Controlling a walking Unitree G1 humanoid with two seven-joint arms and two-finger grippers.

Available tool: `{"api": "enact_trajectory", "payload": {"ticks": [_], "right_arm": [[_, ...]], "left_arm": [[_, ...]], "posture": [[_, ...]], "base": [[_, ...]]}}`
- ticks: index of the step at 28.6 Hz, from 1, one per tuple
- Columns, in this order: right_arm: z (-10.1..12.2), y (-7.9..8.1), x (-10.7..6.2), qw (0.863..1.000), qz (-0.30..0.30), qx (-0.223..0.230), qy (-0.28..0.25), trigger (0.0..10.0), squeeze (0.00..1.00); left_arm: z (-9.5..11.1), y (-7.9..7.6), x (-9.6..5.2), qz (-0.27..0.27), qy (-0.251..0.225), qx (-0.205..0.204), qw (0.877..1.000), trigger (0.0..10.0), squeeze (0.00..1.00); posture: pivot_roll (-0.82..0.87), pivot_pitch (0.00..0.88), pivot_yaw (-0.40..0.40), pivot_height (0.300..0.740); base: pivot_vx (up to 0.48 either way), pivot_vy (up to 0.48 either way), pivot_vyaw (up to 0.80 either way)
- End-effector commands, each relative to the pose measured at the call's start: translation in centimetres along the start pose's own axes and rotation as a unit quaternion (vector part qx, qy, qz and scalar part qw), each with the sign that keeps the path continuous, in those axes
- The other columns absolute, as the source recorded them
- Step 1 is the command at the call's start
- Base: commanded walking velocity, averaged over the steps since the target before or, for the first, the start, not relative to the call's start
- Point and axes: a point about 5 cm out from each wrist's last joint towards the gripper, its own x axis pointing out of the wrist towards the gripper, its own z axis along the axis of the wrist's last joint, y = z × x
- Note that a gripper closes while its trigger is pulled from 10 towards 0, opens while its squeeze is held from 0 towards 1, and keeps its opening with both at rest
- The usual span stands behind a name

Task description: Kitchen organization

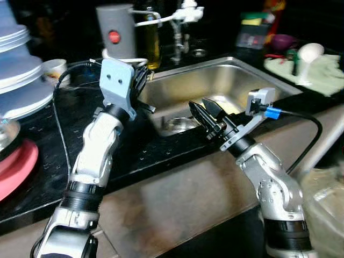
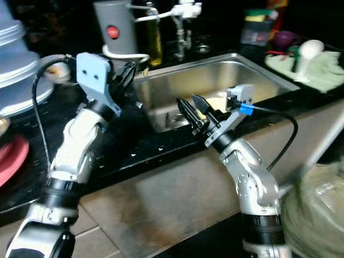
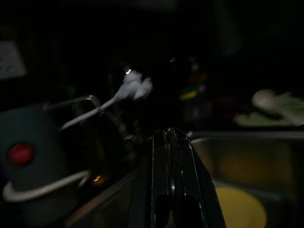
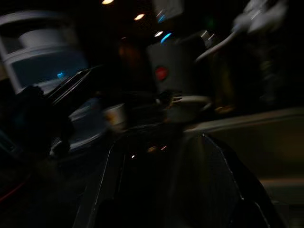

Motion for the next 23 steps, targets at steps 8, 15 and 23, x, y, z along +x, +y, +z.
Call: {"api": "enact_trajectory", "payload": {"ticks": [8, 15, 23], "right_arm": [[-0.3, 0.0, -0.1, 1.000, -0.002, -0.002, 0.005, 10.0, 0.00], [-0.3, 0.1, 0.0, 1.000, -0.002, -0.009, 0.009, 10.0, 0.00], [-0.6, 0.5, -0.2, 0.999, 0.009, -0.028, 0.028, 10.0, 0.00]], "left_arm": [[-1.5, 1.0, -0.1, 0.006, 0.026, -0.021, 0.999, 10.0, 0.00], [-3.4, 1.1, -0.1, 0.004, 0.059, -0.058, 0.997, 10.0, 0.00], [-6.1, 0.4, -0.4, -0.006, 0.121, -0.074, 0.990, 10.0, 0.00]], "posture": [[-0.05, 0.021, 0.027, 0.740], [-0.06, 0.018, 0.030, 0.740], [-0.06, 0.020, 0.036, 0.740]], "base": [[0.000, 0.000, -0.77], [0.000, 0.000, -0.11], [0.000, 0.000, 0.00]]}}
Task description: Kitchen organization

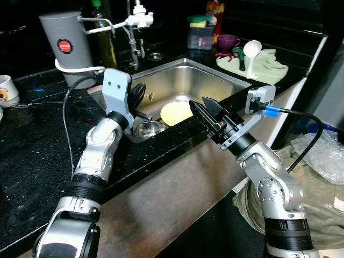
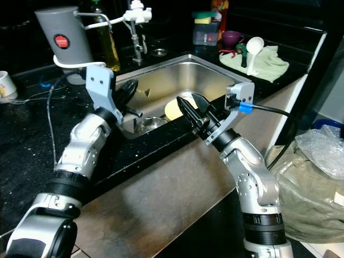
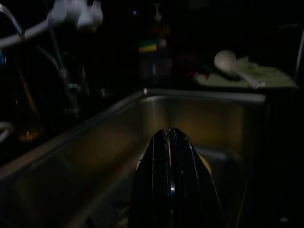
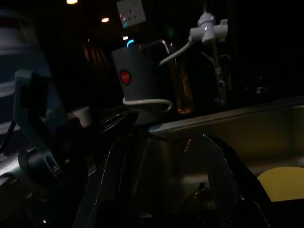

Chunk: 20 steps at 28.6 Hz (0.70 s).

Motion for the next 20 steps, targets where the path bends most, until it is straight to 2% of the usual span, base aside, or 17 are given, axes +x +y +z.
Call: {"api": "enact_trajectory", "payload": {"ticks": [1, 6, 7, 11, 12, 13, 15, 16, 17, 18, 20], "right_arm": [[-0.6, 0.6, -0.1, 0.999, 0.017, -0.018, 0.021, 10.0, 0.00], [-1.3, 1.3, -0.3, 0.997, 0.045, -0.045, 0.050, 10.0, 0.00], [-1.8, 1.9, -0.5, 0.993, 0.071, -0.061, 0.070, 10.0, 0.00], [-1.8, 1.9, -0.5, 0.993, 0.072, -0.063, 0.072, 10.0, 0.00], [-1.9, 1.9, -0.5, 0.993, 0.074, -0.063, 0.074, 10.0, 0.00], [-2.0, 2.0, -0.6, 0.991, 0.081, -0.069, 0.082, 10.0, 0.00], [-2.0, 2.0, -0.7, 0.990, 0.083, -0.071, 0.084, 10.0, 0.00], [-2.3, 2.2, -1.0, 0.984, 0.104, -0.093, 0.110, 10.0, 0.00], [-2.6, 2.2, -1.3, 0.978, 0.119, -0.112, 0.130, 10.0, 0.00], [-2.5, 2.1, -1.4, 0.977, 0.116, -0.116, 0.134, 10.0, 0.00], [-2.5, 1.8, -1.5, 0.978, 0.110, -0.117, 0.135, 10.0, 0.00]], "left_arm": [[-0.3, -0.3, 0.3, -0.007, 0.010, 0.001, 1.000, 10.0, 0.00], [-0.8, -0.4, 0.2, -0.010, 0.015, -0.005, 1.000, 10.0, 0.00], [-1.0, -0.4, 0.2, -0.013, 0.015, -0.009, 1.000, 10.0, 0.00], [-1.1, -0.4, 0.2, -0.014, 0.015, -0.010, 1.000, 10.0, 0.00], [-1.1, -0.4, 0.2, -0.014, 0.015, -0.010, 1.000, 10.0, 0.14], [-1.2, -0.3, 0.2, -0.013, 0.015, -0.010, 1.000, 10.0, 0.35], [-1.2, -0.3, 0.2, -0.013, 0.015, -0.010, 1.000, 10.0, 0.38], [-1.2, -0.3, 0.2, -0.013, 0.015, -0.010, 1.000, 10.0, 0.49], [-1.3, -0.3, 0.2, -0.013, 0.015, -0.010, 1.000, 10.0, 0.49], [-1.3, -0.3, 0.2, -0.013, 0.014, -0.010, 1.000, 10.0, 0.66], [-1.3, -0.3, 0.2, -0.013, 0.014, -0.010, 1.000, 10.0, 0.66]], "posture": [[-0.06, 0.022, 0.037, 0.740], [-0.06, 0.024, 0.037, 0.740], [-0.06, 0.024, 0.038, 0.740], [-0.06, 0.027, 0.036, 0.740], [-0.06, 0.026, 0.036, 0.740], [-0.06, 0.027, 0.037, 0.740], [-0.06, 0.027, 0.037, 0.740], [-0.06, 0.027, 0.037, 0.740], [-0.06, 0.027, 0.037, 0.740], [-0.06, 0.027, 0.037, 0.740], [-0.06, 0.027, 0.037, 0.740]], "base": [[0.000, 0.000, 0.00], [0.000, 0.000, 0.00], [0.000, 0.000, 0.00], [0.000, 0.000, 0.00], [0.000, 0.000, 0.00], [0.000, 0.000, 0.00], [0.000, 0.000, 0.00], [0.000, 0.000, 0.00], [0.000, 0.000, 0.00], [0.000, 0.000, 0.00], [0.000, 0.000, 0.00]]}}
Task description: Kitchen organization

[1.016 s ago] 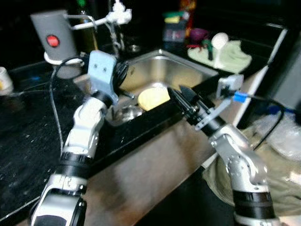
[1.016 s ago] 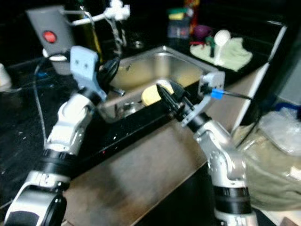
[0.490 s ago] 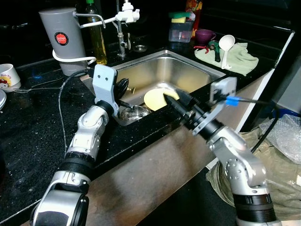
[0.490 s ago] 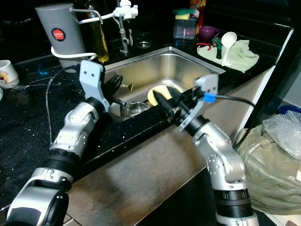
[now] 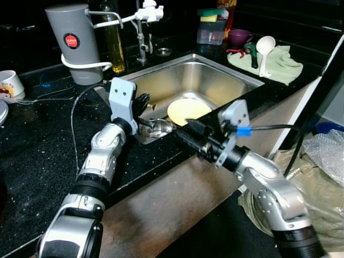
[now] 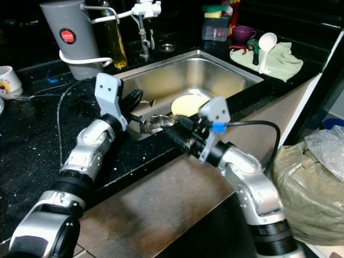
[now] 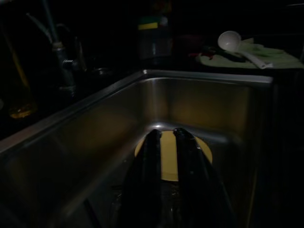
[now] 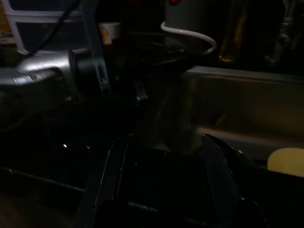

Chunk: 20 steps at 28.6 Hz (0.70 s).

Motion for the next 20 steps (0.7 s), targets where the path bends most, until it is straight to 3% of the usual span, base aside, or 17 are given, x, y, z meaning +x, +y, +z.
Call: {"api": "enact_trajectory", "payload": {"ticks": [1, 2, 12, 13, 14, 15, 18, 20], "right_arm": [[0.2, 0.2, 0.0, 1.000, 0.005, -0.004, 0.001, 10.0, 0.00], [0.2, 0.0, 0.0, 1.000, 0.002, -0.004, -0.001, 10.0, 0.00], [0.4, 0.0, 0.2, 1.000, -0.001, 0.000, -0.011, 10.0, 0.00], [0.6, 0.0, 0.2, 1.000, -0.003, 0.009, -0.022, 10.0, 0.00], [0.6, 0.0, 0.3, 1.000, -0.003, 0.012, -0.025, 10.0, 0.00], [0.8, 0.0, 0.3, 0.999, -0.005, 0.015, -0.034, 10.0, 0.00], [1.1, -0.1, 0.3, 0.998, -0.006, 0.021, -0.052, 10.0, 0.00], [1.3, -0.1, 0.3, 0.998, -0.009, 0.027, -0.064, 10.0, 0.00]], "left_arm": [[0.1, 0.2, 0.1, -0.001, -0.003, 0.001, 1.000, 10.0, 0.95], [0.1, 0.2, 0.1, -0.001, -0.004, 0.001, 1.000, 10.0, 1.00], [0.7, 0.4, 0.1, 0.008, -0.018, 0.010, 1.000, 10.0, 1.00], [1.8, 0.9, 0.0, 0.030, -0.036, 0.025, 0.999, 10.0, 0.87], [2.0, 1.0, 0.0, 0.035, -0.041, 0.029, 0.998, 10.0, 0.87], [2.6, 1.2, -0.2, 0.048, -0.050, 0.039, 0.997, 10.0, 0.00], [3.6, 1.4, -0.4, 0.065, -0.065, 0.066, 0.994, 10.0, 0.00], [4.8, 1.2, -0.9, 0.078, -0.084, 0.116, 0.987, 10.0, 0.00]], "posture": [[-0.06, 0.026, 0.037, 0.740], [-0.06, 0.026, 0.037, 0.740], [-0.06, 0.022, 0.036, 0.740], [-0.05, 0.021, 0.035, 0.740], [-0.05, 0.021, 0.035, 0.740], [-0.05, 0.019, 0.035, 0.740], [-0.05, 0.019, 0.032, 0.740], [-0.05, 0.019, 0.032, 0.740]], "base": [[0.000, 0.000, 0.00], [0.000, 0.000, 0.00], [0.000, 0.000, 0.00], [0.000, 0.000, 0.00], [0.000, 0.000, 0.00], [0.000, 0.000, 0.00], [0.000, 0.000, 0.00], [0.000, 0.000, 0.40]]}}
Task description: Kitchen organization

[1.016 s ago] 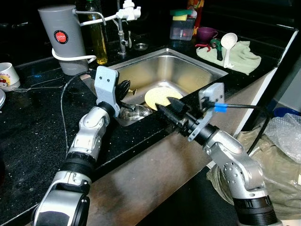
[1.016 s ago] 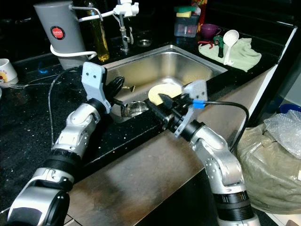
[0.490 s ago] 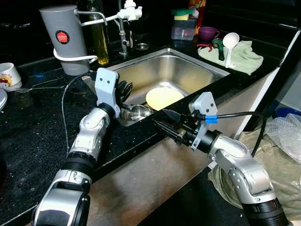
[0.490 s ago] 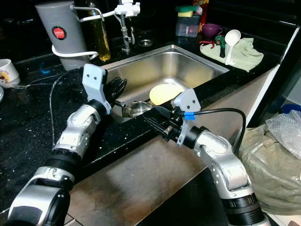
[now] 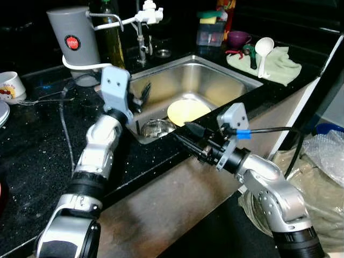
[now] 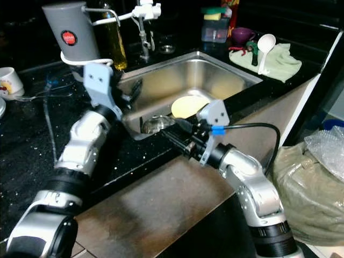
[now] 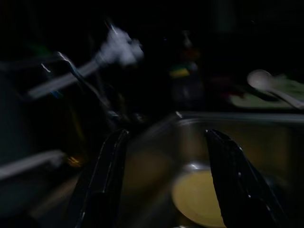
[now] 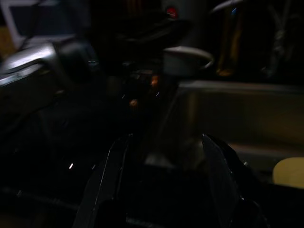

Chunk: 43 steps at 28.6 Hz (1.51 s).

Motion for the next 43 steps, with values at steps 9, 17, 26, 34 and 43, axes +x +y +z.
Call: {"api": "enact_trajectory", "payload": {"ticks": [9, 17, 26, 34, 43], "right_arm": [[0.4, 0.7, 0.8, 0.999, 0.030, 0.012, -0.029, 10.0, 0.00], [0.2, 1.4, 1.1, 0.998, 0.059, 0.012, -0.030, 10.0, 0.00], [0.1, 1.6, 1.4, 0.997, 0.068, 0.015, -0.036, 10.0, 0.00], [0.3, 1.5, 1.5, 0.997, 0.065, 0.017, -0.042, 10.0, 0.00], [0.5, 0.9, 1.8, 0.997, 0.034, 0.033, -0.060, 10.0, 0.00]], "left_arm": [[2.5, 0.4, -2.3, 0.020, -0.012, 0.204, 0.979, 10.0, 0.00], [2.5, 2.5, -3.7, 0.019, 0.052, 0.256, 0.965, 10.0, 0.00], [3.0, 2.9, -3.9, -0.013, 0.099, 0.199, 0.975, 10.0, 0.00], [4.0, 1.1, -3.4, -0.031, 0.070, 0.103, 0.992, 10.0, 0.00], [6.0, -1.6, -2.2, -0.093, 0.020, 0.079, 0.992, 10.0, 0.00]], "posture": [[-0.02, 0.015, 0.014, 0.740], [0.00, 0.023, 0.005, 0.740], [0.01, 0.028, 0.000, 0.740], [0.01, 0.027, 0.001, 0.740], [0.01, 0.023, 0.002, 0.740]], "base": [[0.000, 0.000, 0.80], [0.000, 0.000, 0.80], [0.000, 0.000, 0.80], [0.000, 0.000, 0.80], [0.000, -0.156, 0.68]]}}
